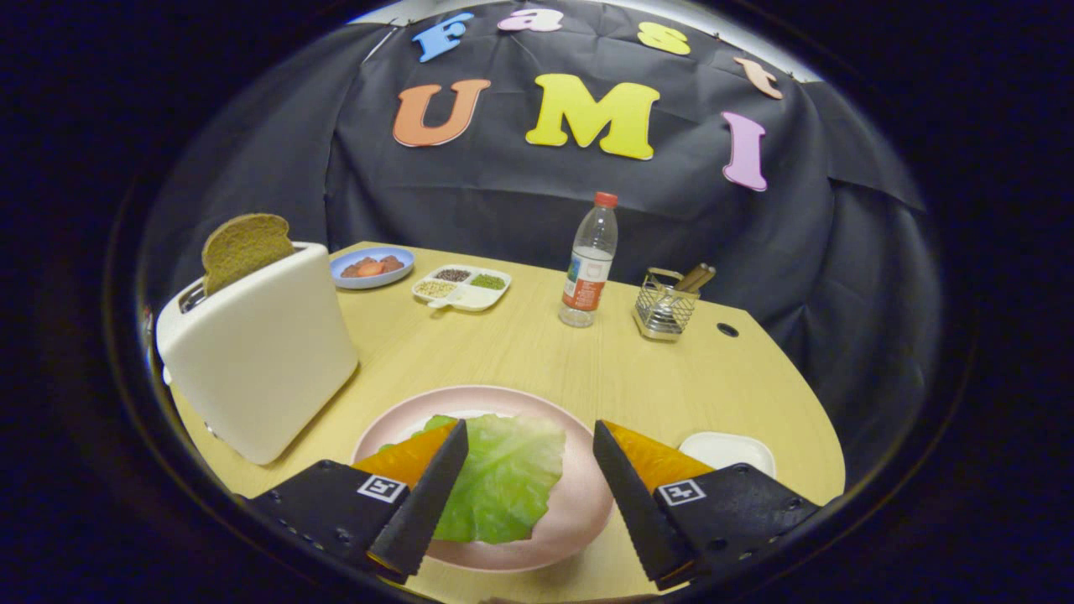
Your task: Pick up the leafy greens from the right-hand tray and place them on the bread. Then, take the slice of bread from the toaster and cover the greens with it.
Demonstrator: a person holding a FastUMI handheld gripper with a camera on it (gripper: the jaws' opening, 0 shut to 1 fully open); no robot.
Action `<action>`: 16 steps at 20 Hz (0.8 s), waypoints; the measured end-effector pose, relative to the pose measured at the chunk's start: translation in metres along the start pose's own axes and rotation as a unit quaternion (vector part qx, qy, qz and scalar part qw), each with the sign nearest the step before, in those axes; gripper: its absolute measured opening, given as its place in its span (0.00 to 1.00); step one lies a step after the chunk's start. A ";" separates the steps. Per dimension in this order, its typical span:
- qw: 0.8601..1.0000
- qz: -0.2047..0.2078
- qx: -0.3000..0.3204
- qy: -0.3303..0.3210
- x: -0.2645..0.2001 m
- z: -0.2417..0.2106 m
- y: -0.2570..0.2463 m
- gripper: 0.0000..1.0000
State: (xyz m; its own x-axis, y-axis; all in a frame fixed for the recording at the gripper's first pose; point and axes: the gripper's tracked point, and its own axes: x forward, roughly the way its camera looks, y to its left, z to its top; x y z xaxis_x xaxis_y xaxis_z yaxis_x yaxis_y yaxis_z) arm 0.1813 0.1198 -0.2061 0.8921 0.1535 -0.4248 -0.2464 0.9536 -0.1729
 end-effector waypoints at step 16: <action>0.989 0.068 -0.046 -0.125 -0.110 0.123 0.114 0.96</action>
State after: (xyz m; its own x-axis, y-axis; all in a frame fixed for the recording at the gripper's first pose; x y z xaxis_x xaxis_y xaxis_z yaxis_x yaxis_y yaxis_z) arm 0.1015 0.2439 -0.0695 0.9109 0.3493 -0.2197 -0.3942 0.8940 -0.2131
